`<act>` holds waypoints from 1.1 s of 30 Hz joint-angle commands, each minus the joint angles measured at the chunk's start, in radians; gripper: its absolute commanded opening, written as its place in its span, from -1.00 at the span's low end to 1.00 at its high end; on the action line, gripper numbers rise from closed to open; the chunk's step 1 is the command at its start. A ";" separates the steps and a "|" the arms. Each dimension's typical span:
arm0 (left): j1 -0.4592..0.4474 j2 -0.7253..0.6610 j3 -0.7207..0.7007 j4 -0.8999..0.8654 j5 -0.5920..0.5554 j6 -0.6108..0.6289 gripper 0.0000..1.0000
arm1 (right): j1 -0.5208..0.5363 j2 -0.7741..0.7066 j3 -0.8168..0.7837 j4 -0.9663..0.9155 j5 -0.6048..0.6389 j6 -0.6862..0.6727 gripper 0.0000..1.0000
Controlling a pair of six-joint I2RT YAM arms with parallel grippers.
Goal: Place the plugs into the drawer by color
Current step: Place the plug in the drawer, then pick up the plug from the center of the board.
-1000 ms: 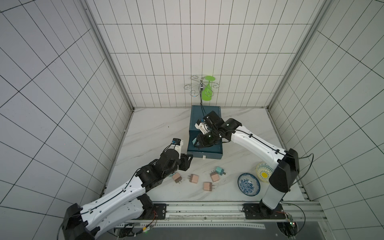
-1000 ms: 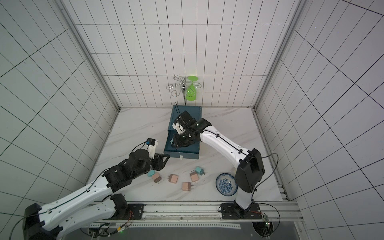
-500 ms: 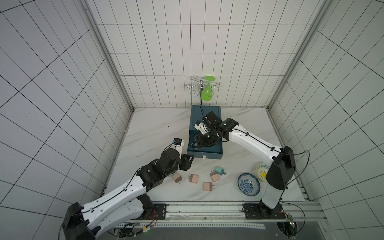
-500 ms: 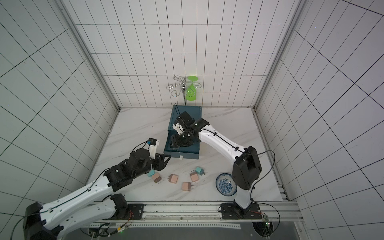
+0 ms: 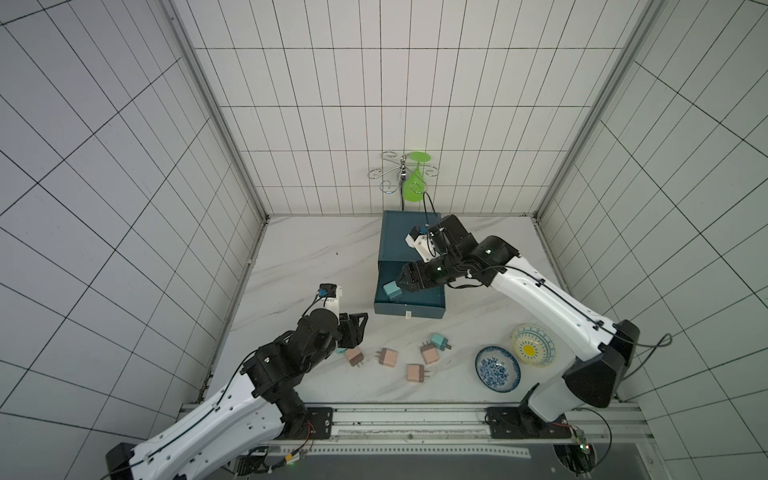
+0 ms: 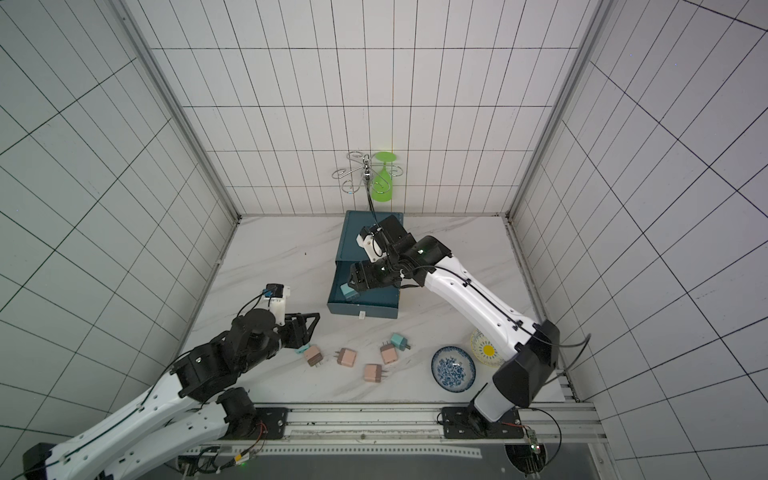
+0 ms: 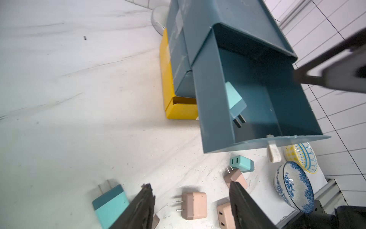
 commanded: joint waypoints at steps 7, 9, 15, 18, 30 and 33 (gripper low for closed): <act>0.004 0.181 -0.063 -0.170 -0.173 -0.184 0.17 | 0.030 -0.412 -0.348 0.036 0.183 -0.022 0.51; 0.006 0.227 -0.100 -0.099 -0.167 -0.174 0.22 | 0.030 -0.481 -0.430 0.056 0.210 -0.017 0.52; 0.012 0.394 -0.121 -0.016 -0.187 -0.184 0.32 | 0.028 -0.614 -0.587 0.135 0.224 -0.017 0.56; 0.036 0.487 -0.122 0.014 -0.180 -0.177 0.37 | 0.028 -0.635 -0.640 0.172 0.227 -0.014 0.57; 0.132 0.724 -0.064 0.057 -0.049 -0.115 -0.03 | 0.025 -0.682 -0.745 0.247 0.248 -0.021 0.58; 0.131 0.729 -0.063 0.056 -0.047 -0.117 -0.20 | 0.024 -0.709 -0.763 0.260 0.266 -0.026 0.59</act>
